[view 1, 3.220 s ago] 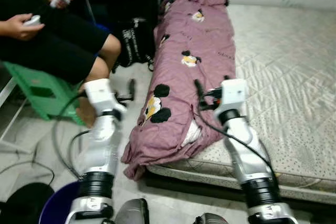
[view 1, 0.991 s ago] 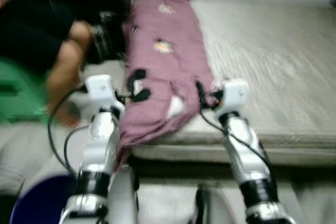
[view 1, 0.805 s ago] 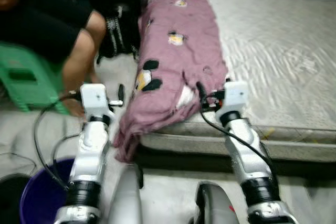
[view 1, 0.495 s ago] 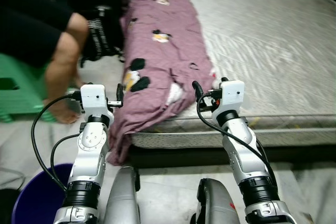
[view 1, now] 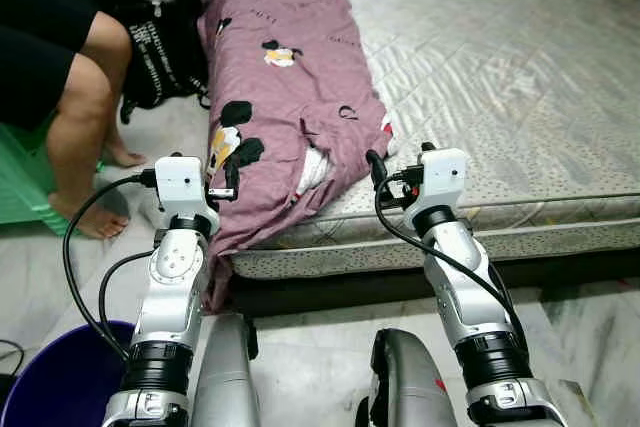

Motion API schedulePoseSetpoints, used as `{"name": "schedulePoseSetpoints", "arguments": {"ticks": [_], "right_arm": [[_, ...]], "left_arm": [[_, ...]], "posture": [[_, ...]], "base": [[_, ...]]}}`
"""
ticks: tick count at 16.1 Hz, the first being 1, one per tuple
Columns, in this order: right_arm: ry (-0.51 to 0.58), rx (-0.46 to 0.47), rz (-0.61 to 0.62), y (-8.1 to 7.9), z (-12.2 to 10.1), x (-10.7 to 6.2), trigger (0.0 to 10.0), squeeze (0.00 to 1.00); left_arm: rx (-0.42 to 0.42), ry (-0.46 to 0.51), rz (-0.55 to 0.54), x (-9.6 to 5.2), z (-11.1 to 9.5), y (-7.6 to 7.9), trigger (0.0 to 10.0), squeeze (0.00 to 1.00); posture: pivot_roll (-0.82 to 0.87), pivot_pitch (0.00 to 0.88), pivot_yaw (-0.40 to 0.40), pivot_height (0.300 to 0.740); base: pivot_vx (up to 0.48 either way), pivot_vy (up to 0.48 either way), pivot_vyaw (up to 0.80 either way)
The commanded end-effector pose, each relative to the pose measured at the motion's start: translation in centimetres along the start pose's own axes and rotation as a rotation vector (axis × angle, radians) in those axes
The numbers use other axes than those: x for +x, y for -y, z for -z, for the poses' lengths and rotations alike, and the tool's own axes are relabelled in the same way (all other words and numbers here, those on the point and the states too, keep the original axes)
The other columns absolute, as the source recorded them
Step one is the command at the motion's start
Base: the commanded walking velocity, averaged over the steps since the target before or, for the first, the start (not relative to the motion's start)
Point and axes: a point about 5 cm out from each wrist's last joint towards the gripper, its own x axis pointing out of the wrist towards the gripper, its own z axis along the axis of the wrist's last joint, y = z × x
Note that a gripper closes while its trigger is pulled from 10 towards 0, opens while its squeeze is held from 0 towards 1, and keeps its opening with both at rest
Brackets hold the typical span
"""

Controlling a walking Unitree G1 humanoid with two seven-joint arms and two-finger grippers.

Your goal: Clean up the room

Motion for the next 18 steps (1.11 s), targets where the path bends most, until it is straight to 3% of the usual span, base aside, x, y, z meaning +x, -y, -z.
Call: {"name": "schedulePoseSetpoints", "arguments": {"ticks": [1,12,15,18], "right_arm": [[0.016,0.002,-0.007,-0.04,-0.34,0.16,10.0,0.00],[0.015,-0.004,-0.019,-0.17,-0.28,0.15,10.0,0.00],[0.015,-0.015,-0.024,-0.22,-0.31,0.17,10.0,0.00],[0.011,-0.021,-0.028,-0.23,-0.26,0.24,10.0,0.00]], "left_arm": [[-0.007,0.016,0.005,0.07,-0.33,0.06,10.0,0.00],[-0.030,0.008,0.018,0.09,-0.17,0.28,10.0,0.00],[-0.036,-0.001,0.014,0.19,-0.08,0.31,10.0,0.00],[-0.039,-0.009,0.012,0.24,0.01,0.34,10.0,0.00]], "posture": [[0.00,0.043,-0.007,0.575],[0.00,0.035,-0.011,0.575],[0.00,0.041,-0.012,0.575],[0.00,0.045,-0.012,0.575]], "base": [[0.454,0.000,0.00],[0.443,0.000,0.00],[0.100,0.000,0.00],[0.000,0.000,0.80]]}}
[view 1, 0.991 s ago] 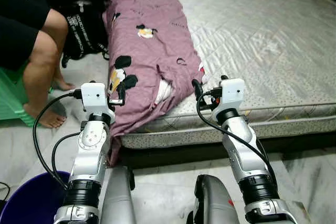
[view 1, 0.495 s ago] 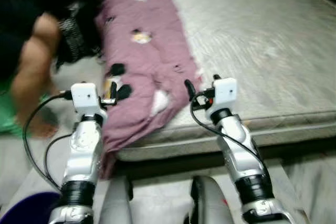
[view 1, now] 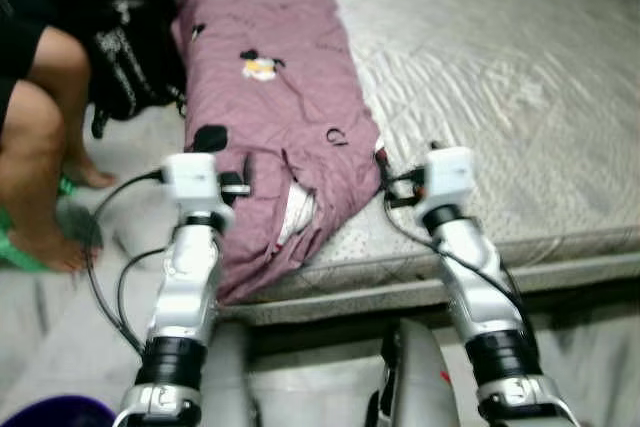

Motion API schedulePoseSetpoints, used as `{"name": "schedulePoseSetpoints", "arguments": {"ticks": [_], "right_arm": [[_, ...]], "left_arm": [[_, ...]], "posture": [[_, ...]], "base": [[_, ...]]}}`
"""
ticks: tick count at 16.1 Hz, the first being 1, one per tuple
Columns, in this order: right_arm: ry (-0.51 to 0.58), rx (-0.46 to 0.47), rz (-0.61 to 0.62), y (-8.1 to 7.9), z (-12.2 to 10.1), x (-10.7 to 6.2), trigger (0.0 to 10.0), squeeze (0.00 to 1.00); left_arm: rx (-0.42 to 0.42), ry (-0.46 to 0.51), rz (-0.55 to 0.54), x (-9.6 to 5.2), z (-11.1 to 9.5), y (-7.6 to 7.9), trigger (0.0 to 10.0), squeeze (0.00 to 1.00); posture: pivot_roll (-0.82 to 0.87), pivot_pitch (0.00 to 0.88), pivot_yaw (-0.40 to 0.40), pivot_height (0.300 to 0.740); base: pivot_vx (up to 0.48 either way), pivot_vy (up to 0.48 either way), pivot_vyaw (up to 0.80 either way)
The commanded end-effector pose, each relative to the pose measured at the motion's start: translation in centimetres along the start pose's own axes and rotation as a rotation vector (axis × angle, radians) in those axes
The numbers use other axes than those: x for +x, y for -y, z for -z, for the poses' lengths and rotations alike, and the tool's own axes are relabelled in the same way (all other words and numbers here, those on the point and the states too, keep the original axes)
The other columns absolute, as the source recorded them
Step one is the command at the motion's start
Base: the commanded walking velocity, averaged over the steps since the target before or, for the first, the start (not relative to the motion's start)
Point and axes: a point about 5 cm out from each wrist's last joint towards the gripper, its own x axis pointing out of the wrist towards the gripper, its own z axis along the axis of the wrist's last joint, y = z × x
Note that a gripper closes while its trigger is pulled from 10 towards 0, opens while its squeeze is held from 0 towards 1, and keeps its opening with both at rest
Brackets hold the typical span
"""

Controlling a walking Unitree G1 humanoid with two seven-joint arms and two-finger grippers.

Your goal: Clean up the room

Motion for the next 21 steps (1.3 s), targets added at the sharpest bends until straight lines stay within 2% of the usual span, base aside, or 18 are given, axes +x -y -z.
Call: {"name": "schedulePoseSetpoints", "arguments": {"ticks": [1,5,7,9,13,14,17,21], "right_arm": [[0.014,0.012,-0.026,-1.0,-0.4,0.4,10.0,0.00],[-0.040,0.026,-0.075,-1.4,0.2,0.9,10.0,0.00],[-0.030,-0.009,-0.106,-1.8,0.0,1.2,10.0,0.00],[-0.033,-0.034,-0.129,-2.2,0.0,1.3,10.0,0.00],[-0.033,-0.024,-0.157,-2.9,0.0,1.1,10.0,0.00],[-0.035,-0.053,-0.163,-2.9,0.4,0.9,10.0,0.00],[-0.070,-0.024,-0.127,-2.3,0.9,1.3,10.0,0.00],[-0.049,-0.018,-0.143,-2.8,0.5,2.1,10.0,0.00]], "left_arm": [[0.011,-0.009,-0.046,-0.1,0.0,-1.4,10.0,0.00],[0.007,-0.016,-0.055,0.1,0.1,-1.5,10.0,0.00],[0.003,-0.018,-0.058,0.1,0.0,-1.6,10.0,0.00],[0.001,-0.020,-0.061,0.1,0.0,-1.6,10.0,0.00],[0.001,-0.020,-0.066,-0.2,-0.1,-1.7,10.0,0.00],[-0.004,-0.025,-0.067,-0.3,-0.1,-1.7,10.0,0.00],[-0.002,-0.025,-0.065,-0.1,-0.2,-1.7,10.0,0.00],[-0.004,-0.028,-0.076,-0.4,-0.5,-1.9,10.0,0.00]], "posture": [[0.00,0.048,-0.012,0.575],[0.00,0.051,-0.012,0.575],[0.00,0.057,-0.008,0.575],[0.00,0.057,-0.008,0.575],[0.00,0.085,0.002,0.575],[0.00,0.089,0.008,0.575],[0.01,0.088,-0.001,0.575],[0.05,0.098,0.003,0.560]], "base": [[0.000,0.000,0.67],[0.000,0.000,0.00],[0.000,0.000,0.00],[0.000,0.000,0.80],[0.000,0.000,0.80],[0.000,0.000,0.00],[0.000,0.000,0.00],[0.000,0.000,0.00]]}}
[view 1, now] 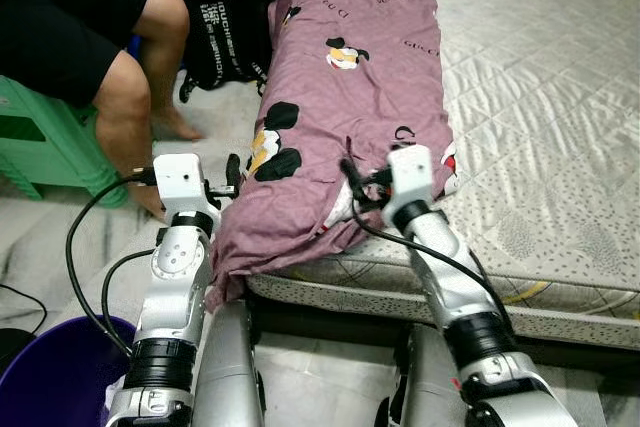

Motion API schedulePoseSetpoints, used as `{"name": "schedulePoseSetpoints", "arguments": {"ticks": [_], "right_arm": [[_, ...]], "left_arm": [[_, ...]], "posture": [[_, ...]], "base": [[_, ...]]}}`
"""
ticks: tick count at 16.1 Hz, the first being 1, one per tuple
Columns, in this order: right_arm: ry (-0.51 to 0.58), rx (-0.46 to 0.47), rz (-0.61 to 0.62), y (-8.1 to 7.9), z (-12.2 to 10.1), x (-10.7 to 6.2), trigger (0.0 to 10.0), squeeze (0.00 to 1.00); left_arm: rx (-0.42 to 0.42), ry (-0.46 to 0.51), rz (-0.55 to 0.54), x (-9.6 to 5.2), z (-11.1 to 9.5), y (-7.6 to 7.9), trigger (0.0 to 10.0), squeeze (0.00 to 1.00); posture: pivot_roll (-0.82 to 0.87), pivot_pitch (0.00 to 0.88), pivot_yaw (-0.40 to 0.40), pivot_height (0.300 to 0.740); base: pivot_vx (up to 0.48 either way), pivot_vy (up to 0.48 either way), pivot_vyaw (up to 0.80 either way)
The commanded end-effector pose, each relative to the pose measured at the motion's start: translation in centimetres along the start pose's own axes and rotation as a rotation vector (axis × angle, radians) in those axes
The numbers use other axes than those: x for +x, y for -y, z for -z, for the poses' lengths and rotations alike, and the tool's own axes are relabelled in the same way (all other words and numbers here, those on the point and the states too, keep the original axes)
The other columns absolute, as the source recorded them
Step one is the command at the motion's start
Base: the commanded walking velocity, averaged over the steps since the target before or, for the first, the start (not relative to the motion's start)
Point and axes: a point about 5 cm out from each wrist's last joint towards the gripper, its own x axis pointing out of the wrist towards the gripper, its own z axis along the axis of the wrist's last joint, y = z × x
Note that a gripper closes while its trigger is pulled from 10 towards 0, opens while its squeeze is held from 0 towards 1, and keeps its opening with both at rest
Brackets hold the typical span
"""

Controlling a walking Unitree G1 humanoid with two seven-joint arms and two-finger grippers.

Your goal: Clean up the room

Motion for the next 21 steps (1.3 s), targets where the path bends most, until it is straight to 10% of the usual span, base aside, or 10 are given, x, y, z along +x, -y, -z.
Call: {"name": "schedulePoseSetpoints", "arguments": {"ticks": [1,16,17,18,21], "right_arm": [[0.011,0.008,0.008,0.1,-0.2,0.3,10.0,0.00],[-0.274,-0.093,0.097,-0.6,2.2,3.6,10.0,0.00],[-0.298,-0.098,0.130,-0.6,2.5,3.6,8.3,0.00],[-0.336,-0.095,0.198,-0.3,2.9,3.4,0.0,0.00],[-0.358,-0.061,0.304,0.5,3.1,3.3,0.0,0.00]], "left_arm": [[-0.002,0.000,-0.010,-0.2,-0.3,-0.5,10.0,0.00],[0.023,-0.109,-0.007,-4.3,0.8,-0.3,10.0,0.00],[0.025,-0.111,-0.007,-4.2,0.7,-0.3,10.0,0.00],[0.029,-0.114,-0.007,-4.2,0.5,-0.4,10.0,0.00],[0.032,-0.123,-0.003,-4.0,0.5,-0.3,10.0,0.00]], "posture": [[0.05,0.100,0.001,0.555],[0.18,0.226,-0.004,0.546],[0.18,0.226,-0.004,0.546],[0.19,0.230,0.002,0.546],[0.18,0.220,0.014,0.546]], "base": [[0.000,0.000,0.00],[0.000,0.000,0.00],[0.000,0.000,0.00],[0.000,0.000,0.00],[0.000,0.000,0.00]]}}
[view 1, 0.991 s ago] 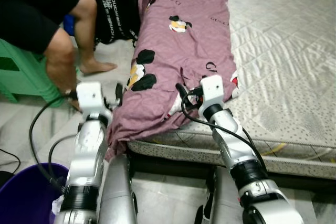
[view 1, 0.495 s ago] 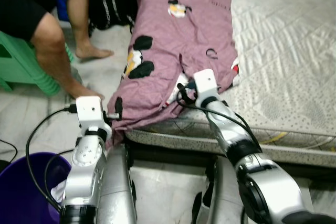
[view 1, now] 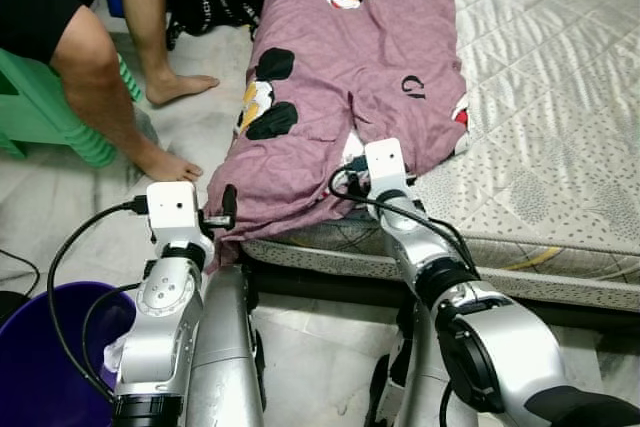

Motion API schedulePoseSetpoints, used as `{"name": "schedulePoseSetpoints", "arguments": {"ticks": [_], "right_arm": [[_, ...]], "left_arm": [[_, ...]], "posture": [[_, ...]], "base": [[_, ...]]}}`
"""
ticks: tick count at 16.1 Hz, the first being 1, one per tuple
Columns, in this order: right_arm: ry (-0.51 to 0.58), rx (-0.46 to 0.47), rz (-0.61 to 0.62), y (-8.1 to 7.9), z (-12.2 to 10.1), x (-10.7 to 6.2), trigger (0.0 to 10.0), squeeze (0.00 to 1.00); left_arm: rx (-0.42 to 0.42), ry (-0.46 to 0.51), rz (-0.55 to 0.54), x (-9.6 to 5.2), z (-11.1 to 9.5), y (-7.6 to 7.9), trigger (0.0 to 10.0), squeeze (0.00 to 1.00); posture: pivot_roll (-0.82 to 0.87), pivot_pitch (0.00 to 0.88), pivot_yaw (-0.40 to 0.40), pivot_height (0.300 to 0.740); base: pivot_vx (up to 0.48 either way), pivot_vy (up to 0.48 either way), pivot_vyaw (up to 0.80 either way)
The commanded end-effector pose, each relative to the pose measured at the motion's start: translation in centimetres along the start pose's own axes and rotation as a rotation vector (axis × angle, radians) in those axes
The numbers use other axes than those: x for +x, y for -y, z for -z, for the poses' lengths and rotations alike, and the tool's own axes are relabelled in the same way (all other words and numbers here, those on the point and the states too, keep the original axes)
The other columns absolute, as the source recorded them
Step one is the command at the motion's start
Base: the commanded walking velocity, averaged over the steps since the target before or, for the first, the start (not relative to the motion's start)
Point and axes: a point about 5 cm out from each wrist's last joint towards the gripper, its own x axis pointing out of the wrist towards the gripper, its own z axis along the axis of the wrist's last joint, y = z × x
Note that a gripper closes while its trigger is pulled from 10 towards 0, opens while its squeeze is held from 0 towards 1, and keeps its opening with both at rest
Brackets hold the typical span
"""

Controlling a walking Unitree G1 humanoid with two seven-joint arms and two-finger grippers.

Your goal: Clean up the room

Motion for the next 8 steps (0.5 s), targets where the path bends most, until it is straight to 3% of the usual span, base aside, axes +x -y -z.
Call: {"name": "schedulePoseSetpoints", "arguments": {"ticks": [1,5,8], "right_arm": [[-0.046,0.029,0.057,0.7,0.6,0.0,0.0,0.00],[-0.085,0.084,0.194,3.2,1.3,0.1,0.0,0.00],[-0.115,0.141,0.334,6.8,2.6,-0.4,0.4,0.00]], "left_arm": [[0.012,-0.005,0.002,0.1,-0.2,0.2,10.0,0.00],[0.017,0.001,0.023,1.0,-0.6,0.4,10.0,0.00],[0.011,0.017,0.015,1.9,-1.0,0.5,10.0,0.00]], "posture": [[0.18,0.214,0.020,0.546],[0.15,0.199,0.036,0.546],[0.14,0.177,0.029,0.546]], "base": [[0.000,0.000,0.00],[0.000,0.000,0.00],[0.000,0.000,0.00]]}}
